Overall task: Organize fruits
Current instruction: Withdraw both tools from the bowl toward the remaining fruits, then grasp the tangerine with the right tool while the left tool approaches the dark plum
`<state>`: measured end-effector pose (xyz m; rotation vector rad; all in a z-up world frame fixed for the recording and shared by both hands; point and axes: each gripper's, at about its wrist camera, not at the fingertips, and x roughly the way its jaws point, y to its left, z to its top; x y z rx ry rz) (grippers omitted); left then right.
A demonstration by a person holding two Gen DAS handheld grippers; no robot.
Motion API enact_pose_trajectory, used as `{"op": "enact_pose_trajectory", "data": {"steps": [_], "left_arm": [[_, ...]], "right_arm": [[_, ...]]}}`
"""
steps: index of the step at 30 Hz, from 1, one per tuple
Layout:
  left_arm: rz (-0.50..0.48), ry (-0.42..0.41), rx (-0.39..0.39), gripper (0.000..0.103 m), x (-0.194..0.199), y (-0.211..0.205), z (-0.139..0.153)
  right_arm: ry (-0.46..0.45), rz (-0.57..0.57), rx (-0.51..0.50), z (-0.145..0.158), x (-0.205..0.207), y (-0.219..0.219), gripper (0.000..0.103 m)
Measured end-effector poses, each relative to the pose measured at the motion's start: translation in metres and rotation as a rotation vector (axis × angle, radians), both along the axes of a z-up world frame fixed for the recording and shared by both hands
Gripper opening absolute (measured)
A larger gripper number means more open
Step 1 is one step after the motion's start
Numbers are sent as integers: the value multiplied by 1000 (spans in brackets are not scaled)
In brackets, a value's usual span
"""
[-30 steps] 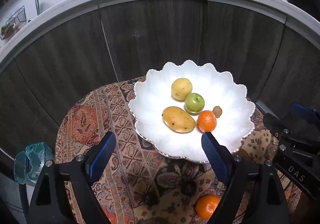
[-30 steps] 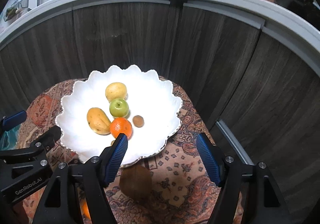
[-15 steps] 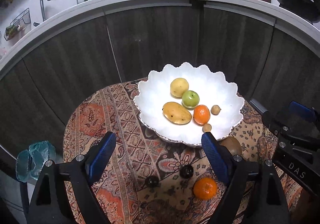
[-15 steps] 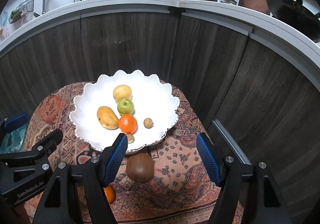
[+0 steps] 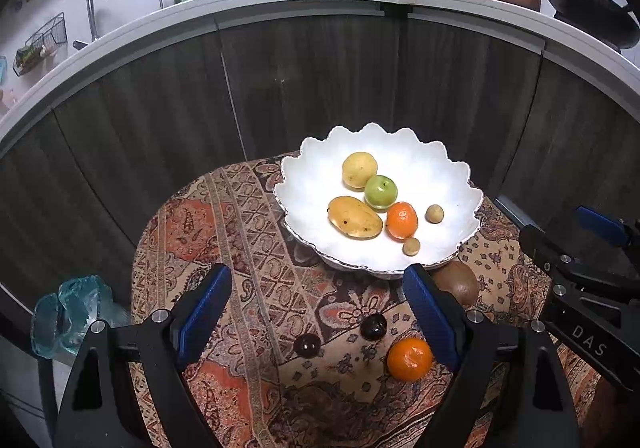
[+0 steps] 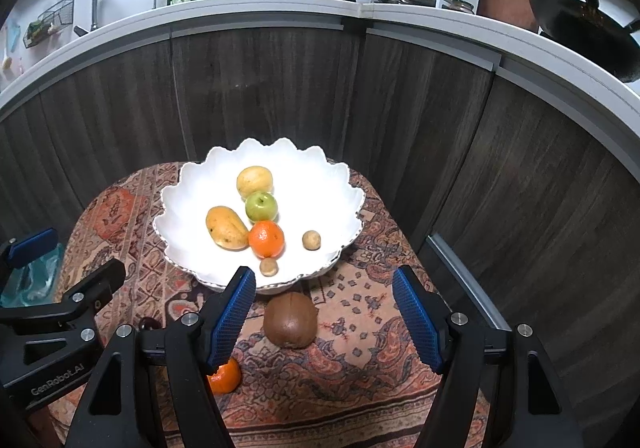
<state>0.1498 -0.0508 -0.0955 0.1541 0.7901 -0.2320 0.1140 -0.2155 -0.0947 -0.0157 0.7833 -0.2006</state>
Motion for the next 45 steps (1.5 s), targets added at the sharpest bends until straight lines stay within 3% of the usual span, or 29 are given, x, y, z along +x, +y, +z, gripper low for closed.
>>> {"op": "enact_pose_trajectory", "data": {"steps": [16, 27, 45], "left_arm": [[-1, 32, 36, 88, -12, 9, -16], [1, 73, 59, 88, -20, 19, -46], [39, 124, 77, 88, -24, 47, -84]], "right_arm": [[34, 10, 29, -25, -13, 10, 72], [96, 24, 47, -59, -20, 19, 72], [159, 86, 48, -89, -10, 48, 72]]}}
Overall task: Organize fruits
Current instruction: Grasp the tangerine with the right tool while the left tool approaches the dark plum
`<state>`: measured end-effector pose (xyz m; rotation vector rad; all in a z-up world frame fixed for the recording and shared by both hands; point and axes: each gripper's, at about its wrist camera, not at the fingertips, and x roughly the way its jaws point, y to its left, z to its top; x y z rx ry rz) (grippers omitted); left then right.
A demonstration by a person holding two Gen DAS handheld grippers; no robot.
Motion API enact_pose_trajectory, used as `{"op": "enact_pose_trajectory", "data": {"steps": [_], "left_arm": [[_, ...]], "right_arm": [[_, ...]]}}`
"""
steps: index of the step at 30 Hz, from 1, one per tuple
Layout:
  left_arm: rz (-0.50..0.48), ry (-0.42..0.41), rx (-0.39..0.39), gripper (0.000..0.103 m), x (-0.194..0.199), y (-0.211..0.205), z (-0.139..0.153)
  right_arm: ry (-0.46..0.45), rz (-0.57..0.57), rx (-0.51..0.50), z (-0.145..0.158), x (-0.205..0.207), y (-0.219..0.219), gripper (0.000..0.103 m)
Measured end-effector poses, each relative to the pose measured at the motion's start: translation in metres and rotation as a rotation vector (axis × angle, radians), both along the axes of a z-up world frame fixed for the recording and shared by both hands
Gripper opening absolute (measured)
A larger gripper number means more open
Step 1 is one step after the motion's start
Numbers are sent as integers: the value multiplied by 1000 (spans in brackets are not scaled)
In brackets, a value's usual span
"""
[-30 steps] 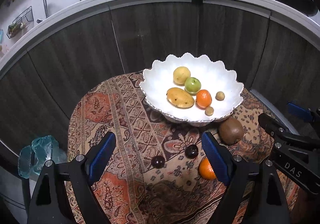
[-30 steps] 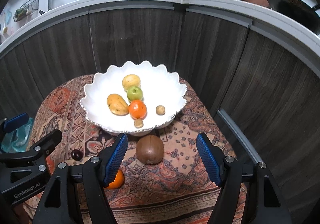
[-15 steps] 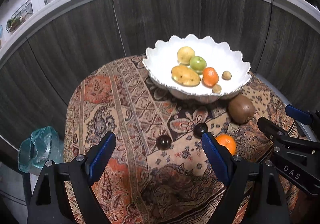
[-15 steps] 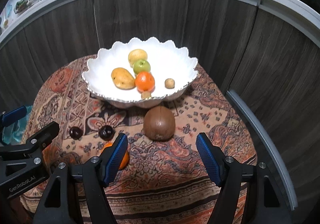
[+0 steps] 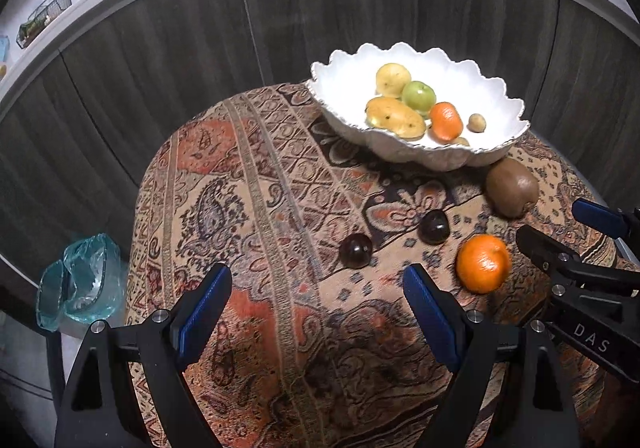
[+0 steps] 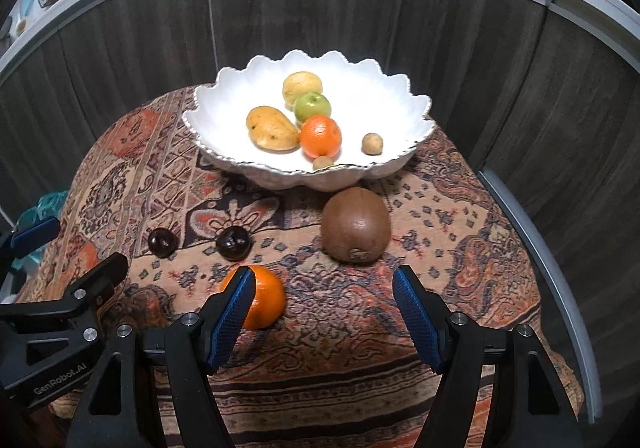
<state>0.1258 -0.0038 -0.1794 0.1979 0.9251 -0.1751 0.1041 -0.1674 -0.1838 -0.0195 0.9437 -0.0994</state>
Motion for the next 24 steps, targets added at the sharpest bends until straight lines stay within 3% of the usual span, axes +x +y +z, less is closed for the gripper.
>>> {"op": "enact_pose_trajectory", "data": {"steps": [24], "left_arm": [[46, 46, -7, 87, 15, 29, -26]], "right_arm": [[109, 74, 8, -47, 22, 33, 71]]}}
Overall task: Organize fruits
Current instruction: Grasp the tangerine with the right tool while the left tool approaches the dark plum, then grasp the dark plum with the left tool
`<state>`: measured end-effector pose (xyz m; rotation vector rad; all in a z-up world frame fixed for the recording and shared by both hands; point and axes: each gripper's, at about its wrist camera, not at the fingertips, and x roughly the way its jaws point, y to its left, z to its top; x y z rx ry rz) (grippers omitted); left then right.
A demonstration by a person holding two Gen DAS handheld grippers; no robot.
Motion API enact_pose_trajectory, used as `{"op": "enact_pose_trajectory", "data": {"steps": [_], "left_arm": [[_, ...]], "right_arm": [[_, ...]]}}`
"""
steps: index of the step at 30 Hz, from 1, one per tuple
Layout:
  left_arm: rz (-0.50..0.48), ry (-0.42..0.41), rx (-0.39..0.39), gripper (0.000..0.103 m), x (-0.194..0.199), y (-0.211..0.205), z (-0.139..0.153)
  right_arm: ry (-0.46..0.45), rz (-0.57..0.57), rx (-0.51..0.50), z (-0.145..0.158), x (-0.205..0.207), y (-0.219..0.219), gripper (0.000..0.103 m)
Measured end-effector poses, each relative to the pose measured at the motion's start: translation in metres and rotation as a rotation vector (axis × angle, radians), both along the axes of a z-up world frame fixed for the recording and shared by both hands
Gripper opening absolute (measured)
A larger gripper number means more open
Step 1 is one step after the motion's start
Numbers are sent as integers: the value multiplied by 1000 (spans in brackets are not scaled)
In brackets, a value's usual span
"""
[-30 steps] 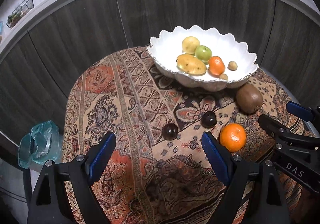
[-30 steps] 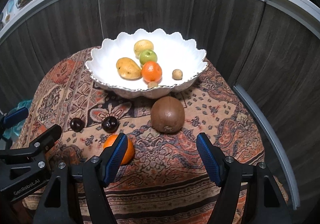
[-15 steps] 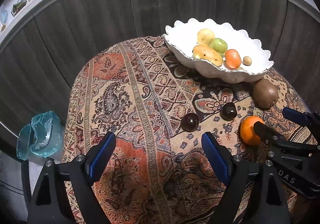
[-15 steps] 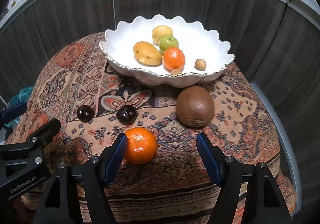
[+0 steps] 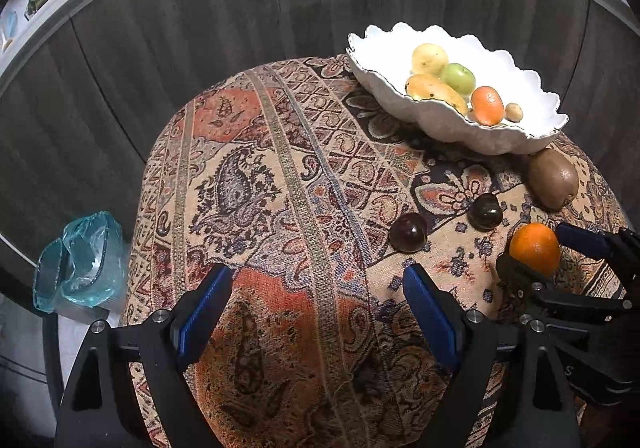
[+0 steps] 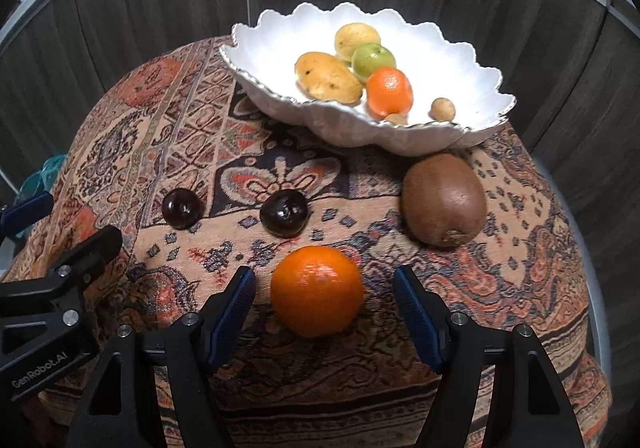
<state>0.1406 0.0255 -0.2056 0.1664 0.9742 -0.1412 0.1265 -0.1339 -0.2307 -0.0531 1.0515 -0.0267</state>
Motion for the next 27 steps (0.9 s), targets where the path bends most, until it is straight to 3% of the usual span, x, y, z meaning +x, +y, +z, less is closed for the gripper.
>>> {"op": "enact_pose_trajectory", "data": {"steps": [7, 17, 27], "left_arm": [[-14, -2, -3, 87, 2, -5, 1], [-60, 7, -17, 87, 10, -24, 3], [-162, -3, -31, 80, 24, -76, 3]], "right_arm": [[31, 5, 48, -12, 2, -5, 48], [-31, -44, 49, 5, -4, -21, 46], [-75, -171, 35, 23, -7, -65, 45]]}}
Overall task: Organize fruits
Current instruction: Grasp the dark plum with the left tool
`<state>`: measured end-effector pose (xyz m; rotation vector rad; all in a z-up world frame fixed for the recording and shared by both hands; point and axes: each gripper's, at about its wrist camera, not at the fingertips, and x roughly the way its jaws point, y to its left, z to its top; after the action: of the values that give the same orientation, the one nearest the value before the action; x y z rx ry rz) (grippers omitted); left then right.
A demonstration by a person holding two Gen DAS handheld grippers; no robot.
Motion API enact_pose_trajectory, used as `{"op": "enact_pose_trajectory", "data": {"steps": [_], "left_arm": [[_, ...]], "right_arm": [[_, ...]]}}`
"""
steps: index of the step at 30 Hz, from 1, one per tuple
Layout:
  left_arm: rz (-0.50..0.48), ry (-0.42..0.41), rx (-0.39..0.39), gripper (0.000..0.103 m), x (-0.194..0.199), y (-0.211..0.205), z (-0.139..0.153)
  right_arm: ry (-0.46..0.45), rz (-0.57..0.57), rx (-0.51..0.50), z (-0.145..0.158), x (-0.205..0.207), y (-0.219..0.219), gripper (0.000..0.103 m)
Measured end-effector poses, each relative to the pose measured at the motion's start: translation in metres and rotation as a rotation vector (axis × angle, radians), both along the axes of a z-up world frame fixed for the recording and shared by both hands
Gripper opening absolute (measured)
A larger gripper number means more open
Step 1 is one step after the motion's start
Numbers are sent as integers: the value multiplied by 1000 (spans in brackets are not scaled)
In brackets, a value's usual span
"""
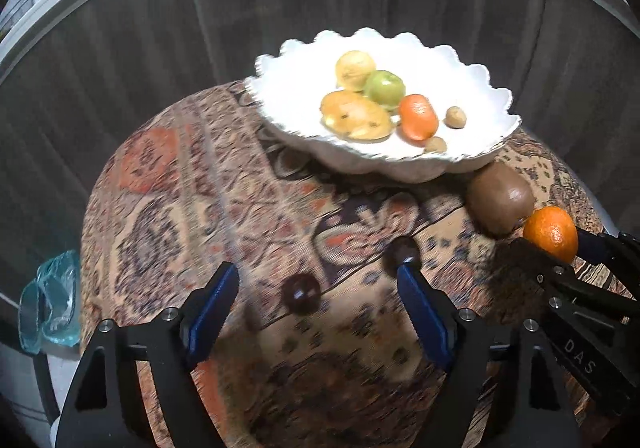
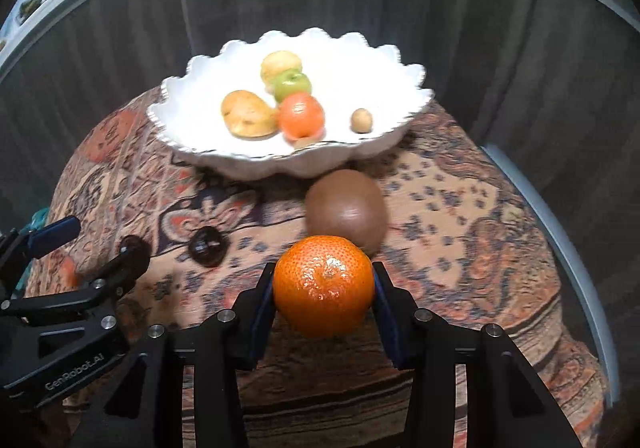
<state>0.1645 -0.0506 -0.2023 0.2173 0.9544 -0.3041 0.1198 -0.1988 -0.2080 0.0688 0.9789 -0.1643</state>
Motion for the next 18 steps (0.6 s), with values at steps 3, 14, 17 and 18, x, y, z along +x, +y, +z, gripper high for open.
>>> {"op": "enact_pose_trajectory", "data": {"steps": [3, 14, 17, 18], "left_arm": [[-25, 2, -5, 75, 5, -13, -2], [-82, 53, -6, 64, 14, -38, -27], [-86, 75, -7, 57, 15, -40, -35], [-87, 78, -7, 55, 15, -40, -37]], "right_arm": [[4, -25, 0, -1, 0, -13, 46], [4, -43, -12, -1, 2, -25, 46], [10, -45, -14, -4, 2, -26, 46], [11, -46, -15, -4, 2, -27, 46]]}}
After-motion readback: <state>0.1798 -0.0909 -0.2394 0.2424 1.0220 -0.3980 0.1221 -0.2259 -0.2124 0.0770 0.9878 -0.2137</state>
